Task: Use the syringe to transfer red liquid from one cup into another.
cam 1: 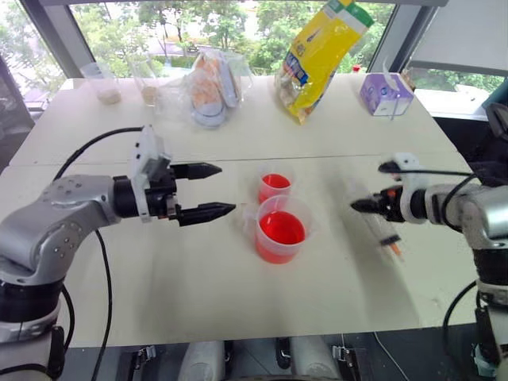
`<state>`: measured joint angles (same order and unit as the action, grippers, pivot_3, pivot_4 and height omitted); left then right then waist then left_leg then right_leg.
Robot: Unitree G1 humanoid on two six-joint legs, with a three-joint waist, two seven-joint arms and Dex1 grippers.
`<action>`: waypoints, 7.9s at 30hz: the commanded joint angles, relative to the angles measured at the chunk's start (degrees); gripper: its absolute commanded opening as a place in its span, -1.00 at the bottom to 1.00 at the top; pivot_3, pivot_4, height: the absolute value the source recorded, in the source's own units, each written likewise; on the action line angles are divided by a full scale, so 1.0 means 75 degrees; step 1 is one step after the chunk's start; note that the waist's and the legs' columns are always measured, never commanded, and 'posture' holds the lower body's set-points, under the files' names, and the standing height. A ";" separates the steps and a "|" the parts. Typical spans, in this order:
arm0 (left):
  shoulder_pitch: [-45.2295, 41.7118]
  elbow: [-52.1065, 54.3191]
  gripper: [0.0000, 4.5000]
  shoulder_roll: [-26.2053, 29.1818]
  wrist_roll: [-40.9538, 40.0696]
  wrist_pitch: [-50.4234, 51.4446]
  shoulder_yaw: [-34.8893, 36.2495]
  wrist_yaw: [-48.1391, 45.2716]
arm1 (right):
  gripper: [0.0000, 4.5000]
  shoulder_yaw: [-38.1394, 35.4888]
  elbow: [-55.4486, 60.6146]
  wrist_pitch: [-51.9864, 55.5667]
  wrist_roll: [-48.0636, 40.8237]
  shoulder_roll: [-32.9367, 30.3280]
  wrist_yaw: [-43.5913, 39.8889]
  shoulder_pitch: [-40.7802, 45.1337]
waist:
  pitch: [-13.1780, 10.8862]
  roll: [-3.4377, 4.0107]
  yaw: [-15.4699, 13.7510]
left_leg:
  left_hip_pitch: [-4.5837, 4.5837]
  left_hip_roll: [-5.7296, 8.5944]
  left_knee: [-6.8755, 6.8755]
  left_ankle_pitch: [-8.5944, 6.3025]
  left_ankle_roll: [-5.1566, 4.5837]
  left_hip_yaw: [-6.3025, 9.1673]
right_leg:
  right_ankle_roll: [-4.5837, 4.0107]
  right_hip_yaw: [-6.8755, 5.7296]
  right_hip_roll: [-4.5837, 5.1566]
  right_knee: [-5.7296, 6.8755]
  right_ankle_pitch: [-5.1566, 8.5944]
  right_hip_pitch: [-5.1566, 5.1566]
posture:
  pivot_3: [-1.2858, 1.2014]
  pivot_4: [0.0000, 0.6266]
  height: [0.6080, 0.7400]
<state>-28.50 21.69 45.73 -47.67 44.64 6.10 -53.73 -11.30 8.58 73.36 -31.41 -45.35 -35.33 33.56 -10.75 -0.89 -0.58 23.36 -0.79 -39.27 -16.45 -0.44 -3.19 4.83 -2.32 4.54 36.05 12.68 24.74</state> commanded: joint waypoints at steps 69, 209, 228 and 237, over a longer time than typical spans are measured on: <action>-0.3794 -0.3543 1.00 -0.2504 0.1888 -0.1221 -0.1406 -0.1960 | -0.38 0.1519 0.2270 -0.6630 -0.1263 0.3416 -0.1464 -0.2342 | 0.0000 0.0001 0.0007 | -0.0004 0.0005 -0.0001 0.0001 0.0001 0.0005 | 0.0002 -0.0004 0.0001 0.0006 -0.0001 -0.0007 | 0.03 -0.52 1.00; -0.4534 -0.4314 0.66 -0.3679 0.1839 -0.1499 -0.0927 -0.0188 | -0.38 0.0900 -0.2882 -0.8807 0.0028 0.4324 -0.2440 0.0958 | -0.0002 0.0006 0.0178 | -0.0006 0.0004 0.0001 0.0006 0.0009 0.0005 | 0.0002 -0.0010 0.0008 0.0018 -0.0004 -0.0007 | 0.03 -0.52 1.00; -0.4395 -0.4385 -0.99 -0.3746 0.2477 -0.1587 -0.1197 -0.0424 | -0.38 0.0818 -0.2849 -0.8755 0.0053 0.4319 -0.2491 0.1062 | -0.0002 0.0006 0.0174 | -0.0005 0.0004 0.0002 0.0006 0.0009 0.0006 | 0.0002 -0.0010 0.0009 0.0017 -0.0004 -0.0007 | 0.03 -0.52 1.00; -0.4007 -0.4173 -0.99 -0.3638 0.2681 -0.1612 -0.1364 -0.0551 | -0.38 0.0699 -0.2650 -0.8596 -0.0078 0.4243 -0.2468 0.1271 | -0.0002 0.0006 0.0179 | -0.0006 0.0003 0.0002 0.0006 0.0009 0.0007 | 0.0002 -0.0010 0.0008 0.0018 -0.0004 -0.0007 | 0.03 -0.52 1.00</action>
<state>-59.25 -11.01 18.50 -28.31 32.15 -1.29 -56.36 -4.78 -16.06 9.41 -30.06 -13.39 -54.34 39.68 -10.77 -0.84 0.77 23.32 -0.77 -39.25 -16.41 -0.38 -3.14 4.85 -2.39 4.60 36.19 12.64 24.69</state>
